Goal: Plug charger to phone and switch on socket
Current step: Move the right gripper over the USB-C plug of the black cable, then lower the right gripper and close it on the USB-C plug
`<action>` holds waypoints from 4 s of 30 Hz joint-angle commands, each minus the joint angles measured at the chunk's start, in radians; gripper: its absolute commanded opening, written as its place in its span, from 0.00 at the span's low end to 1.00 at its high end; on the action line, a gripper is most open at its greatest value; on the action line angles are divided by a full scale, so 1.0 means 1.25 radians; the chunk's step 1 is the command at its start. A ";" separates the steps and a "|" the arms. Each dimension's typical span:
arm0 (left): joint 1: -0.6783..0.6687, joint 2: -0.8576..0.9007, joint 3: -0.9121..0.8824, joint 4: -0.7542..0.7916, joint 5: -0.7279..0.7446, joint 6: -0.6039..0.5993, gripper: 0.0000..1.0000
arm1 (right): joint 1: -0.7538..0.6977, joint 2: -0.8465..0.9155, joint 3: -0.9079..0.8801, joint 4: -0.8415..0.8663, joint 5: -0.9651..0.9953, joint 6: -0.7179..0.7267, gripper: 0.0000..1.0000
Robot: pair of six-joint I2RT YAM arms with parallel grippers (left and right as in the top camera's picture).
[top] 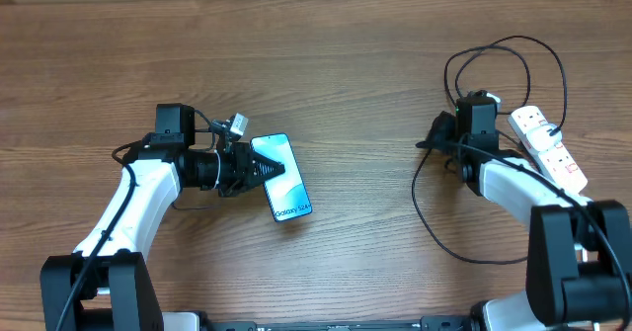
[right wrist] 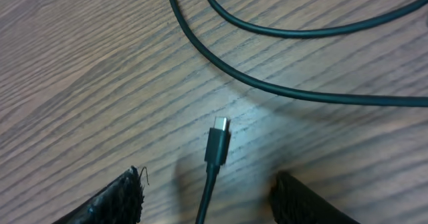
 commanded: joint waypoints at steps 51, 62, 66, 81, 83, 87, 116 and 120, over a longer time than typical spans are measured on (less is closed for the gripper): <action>-0.003 -0.010 0.008 0.024 -0.021 -0.080 0.04 | 0.169 0.067 0.020 -0.606 -0.226 -0.007 0.14; -0.003 -0.010 0.008 0.023 -0.021 -0.080 0.04 | 0.162 0.067 0.020 -0.478 -0.212 -0.007 1.00; -0.003 -0.010 0.008 0.023 -0.021 -0.080 0.04 | 0.162 0.067 0.020 -0.479 -0.129 0.013 1.00; -0.003 -0.010 0.008 0.023 -0.020 -0.080 0.04 | 0.165 0.068 0.019 -0.452 -0.103 0.032 0.58; -0.003 -0.010 0.008 0.023 -0.020 -0.080 0.04 | 0.170 0.068 0.018 -0.459 -0.103 0.032 0.44; -0.003 -0.010 0.008 0.023 -0.020 -0.080 0.04 | 0.179 0.068 0.018 -0.475 -0.132 0.032 0.30; -0.003 -0.010 0.008 0.023 -0.015 -0.086 0.04 | 0.180 0.067 0.018 -0.491 -0.268 0.028 0.04; -0.003 -0.010 0.008 0.023 -0.014 -0.085 0.04 | 0.170 0.067 0.035 -0.488 -0.313 -0.038 0.04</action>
